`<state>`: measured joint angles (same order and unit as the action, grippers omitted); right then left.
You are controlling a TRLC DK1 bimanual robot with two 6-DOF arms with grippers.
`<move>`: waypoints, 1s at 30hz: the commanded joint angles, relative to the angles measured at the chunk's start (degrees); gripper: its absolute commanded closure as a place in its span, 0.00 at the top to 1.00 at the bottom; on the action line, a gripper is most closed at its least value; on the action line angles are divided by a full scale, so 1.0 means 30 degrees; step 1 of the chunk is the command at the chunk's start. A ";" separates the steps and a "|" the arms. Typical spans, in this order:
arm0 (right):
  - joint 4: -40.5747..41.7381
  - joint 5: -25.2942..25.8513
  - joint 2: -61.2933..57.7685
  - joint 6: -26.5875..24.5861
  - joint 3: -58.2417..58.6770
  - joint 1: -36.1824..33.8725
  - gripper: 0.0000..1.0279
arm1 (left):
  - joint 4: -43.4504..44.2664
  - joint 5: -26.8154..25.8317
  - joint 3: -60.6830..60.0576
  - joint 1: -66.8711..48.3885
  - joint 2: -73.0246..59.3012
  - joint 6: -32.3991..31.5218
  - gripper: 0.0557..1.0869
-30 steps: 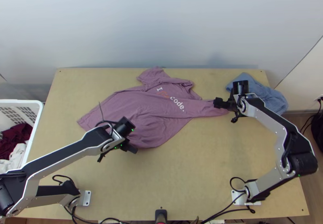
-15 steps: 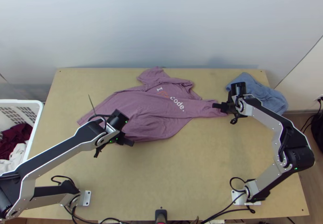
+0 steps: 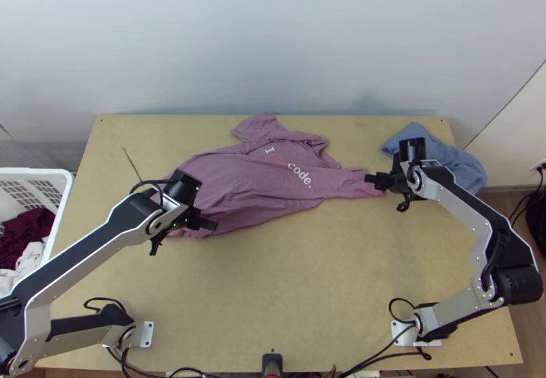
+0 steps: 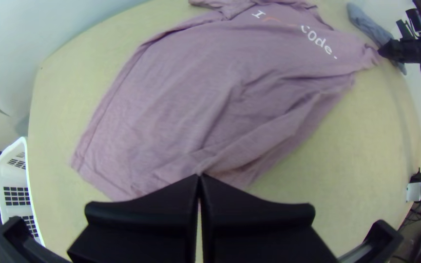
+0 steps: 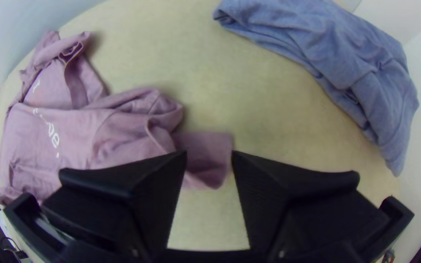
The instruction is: Fold the t-shirt
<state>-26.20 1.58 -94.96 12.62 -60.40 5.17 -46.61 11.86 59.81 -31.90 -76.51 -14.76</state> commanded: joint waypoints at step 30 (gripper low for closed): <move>-0.2284 -0.0499 0.0012 -0.0428 -0.1136 0.1177 0.64 | -0.0049 -0.0027 0.0073 0.0438 -0.0307 0.0146 0.04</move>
<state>-31.86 0.58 -96.05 11.90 -63.86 8.25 -46.96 11.84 59.55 -30.41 -76.62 -14.33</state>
